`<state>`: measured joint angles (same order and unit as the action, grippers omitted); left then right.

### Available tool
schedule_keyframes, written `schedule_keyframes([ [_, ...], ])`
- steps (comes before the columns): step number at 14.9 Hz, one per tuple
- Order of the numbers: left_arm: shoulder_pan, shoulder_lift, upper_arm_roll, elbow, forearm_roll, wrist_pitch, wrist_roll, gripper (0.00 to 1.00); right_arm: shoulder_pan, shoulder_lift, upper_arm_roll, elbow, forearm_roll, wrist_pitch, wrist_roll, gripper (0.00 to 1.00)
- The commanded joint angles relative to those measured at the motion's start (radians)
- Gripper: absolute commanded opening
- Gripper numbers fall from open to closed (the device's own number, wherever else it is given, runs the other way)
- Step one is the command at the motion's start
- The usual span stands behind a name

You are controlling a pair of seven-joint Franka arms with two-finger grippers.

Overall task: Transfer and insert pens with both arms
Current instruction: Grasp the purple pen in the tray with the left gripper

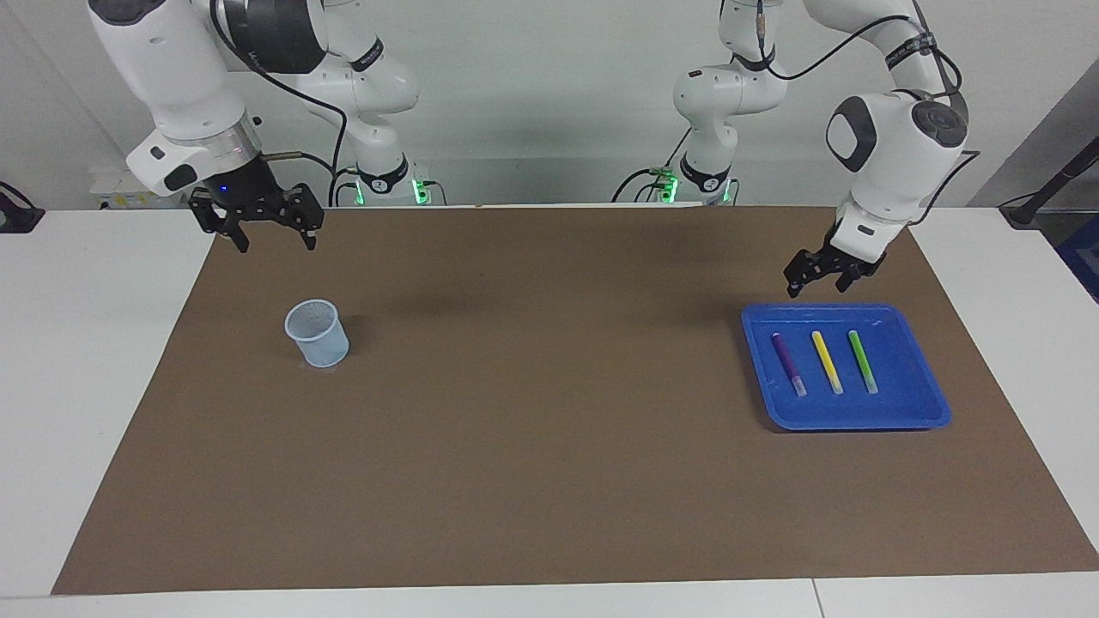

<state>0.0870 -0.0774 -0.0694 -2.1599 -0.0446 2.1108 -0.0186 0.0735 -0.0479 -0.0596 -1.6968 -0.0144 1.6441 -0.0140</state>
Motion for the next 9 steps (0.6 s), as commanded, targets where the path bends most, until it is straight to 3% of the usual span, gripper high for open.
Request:
schedule_keyframes([
  [1, -0.006, 0.059, 0.000, -0.017, -0.012, 0.098, 0.020, 1.00, 0.008, -0.018, 0.010, -0.017, 0.007, 0.006, -0.008, 1.00],
  [9, -0.016, 0.226, -0.001, -0.017, -0.011, 0.287, 0.020, 0.98, 0.012, -0.024, 0.029, -0.035, 0.054, 0.005, -0.009, 1.00],
])
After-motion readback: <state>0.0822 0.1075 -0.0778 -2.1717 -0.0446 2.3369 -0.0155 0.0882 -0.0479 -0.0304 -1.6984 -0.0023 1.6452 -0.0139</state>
